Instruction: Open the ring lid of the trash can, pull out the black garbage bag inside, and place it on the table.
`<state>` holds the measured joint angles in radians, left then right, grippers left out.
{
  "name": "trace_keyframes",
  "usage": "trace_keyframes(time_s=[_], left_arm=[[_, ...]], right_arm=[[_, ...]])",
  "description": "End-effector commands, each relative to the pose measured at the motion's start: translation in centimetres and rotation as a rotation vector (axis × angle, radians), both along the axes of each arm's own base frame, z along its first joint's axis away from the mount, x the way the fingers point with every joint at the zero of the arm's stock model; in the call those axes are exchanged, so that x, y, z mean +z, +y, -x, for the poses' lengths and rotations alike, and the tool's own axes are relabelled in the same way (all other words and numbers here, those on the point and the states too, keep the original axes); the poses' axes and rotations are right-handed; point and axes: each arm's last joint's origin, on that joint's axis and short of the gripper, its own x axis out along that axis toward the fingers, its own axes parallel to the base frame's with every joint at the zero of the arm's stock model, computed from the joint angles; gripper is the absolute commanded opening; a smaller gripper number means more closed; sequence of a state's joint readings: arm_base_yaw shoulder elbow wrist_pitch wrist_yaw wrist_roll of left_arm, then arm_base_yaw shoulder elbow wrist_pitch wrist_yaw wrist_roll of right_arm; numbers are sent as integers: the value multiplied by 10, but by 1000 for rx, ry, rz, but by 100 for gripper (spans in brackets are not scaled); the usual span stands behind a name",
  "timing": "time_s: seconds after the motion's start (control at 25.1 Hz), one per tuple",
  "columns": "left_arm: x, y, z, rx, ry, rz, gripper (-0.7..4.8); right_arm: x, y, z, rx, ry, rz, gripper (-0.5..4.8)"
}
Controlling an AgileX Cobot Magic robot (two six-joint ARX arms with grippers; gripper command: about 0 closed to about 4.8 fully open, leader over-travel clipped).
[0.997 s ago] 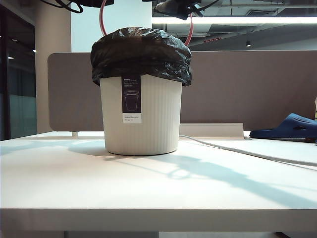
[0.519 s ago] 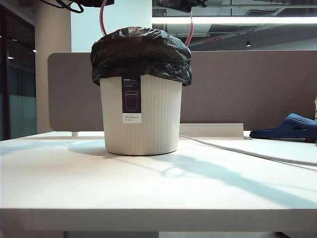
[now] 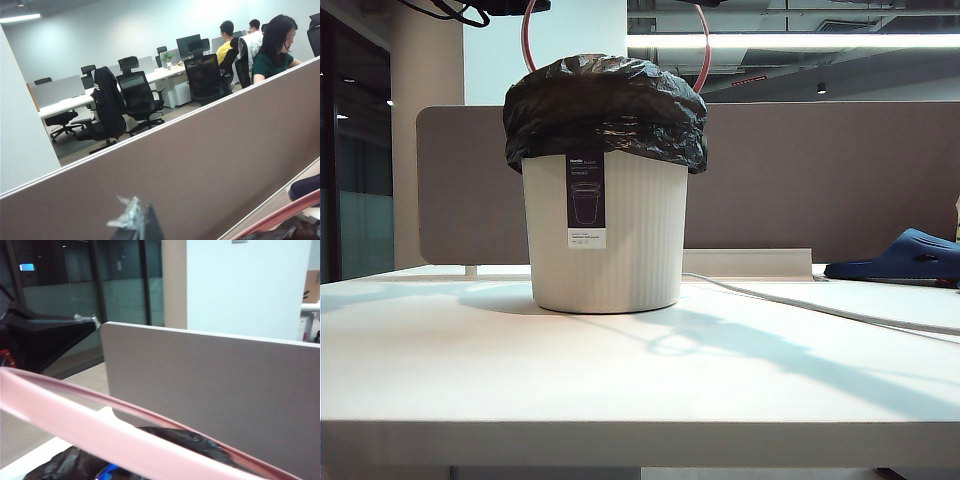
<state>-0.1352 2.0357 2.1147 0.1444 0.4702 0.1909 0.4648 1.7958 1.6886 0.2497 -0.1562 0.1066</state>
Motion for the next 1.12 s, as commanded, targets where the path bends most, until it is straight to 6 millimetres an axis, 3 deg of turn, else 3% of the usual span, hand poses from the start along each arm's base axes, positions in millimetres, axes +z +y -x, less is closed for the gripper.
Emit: trace_keyframes(time_s=[0.04,0.28,0.6,0.8,1.12], left_arm=[[7,0,4,-13,-12,14,-6],[16,1,11,-18,-17,38,-6],[36,2,30,-106,21,125,-7],[49,1,47,-237,63,133,-6],[66,3,76,-311,145,101,-7]], right_arm=[[11,-8,-1,-25,-35,-14,9],[19,-16,-3,-46,-46,-19,-1],[12,-28,-17,-85,-53,-25,-1],[8,-28,-32,-83,-38,-42,-1],[24,-23,-45,-66,-70,-53,-1]])
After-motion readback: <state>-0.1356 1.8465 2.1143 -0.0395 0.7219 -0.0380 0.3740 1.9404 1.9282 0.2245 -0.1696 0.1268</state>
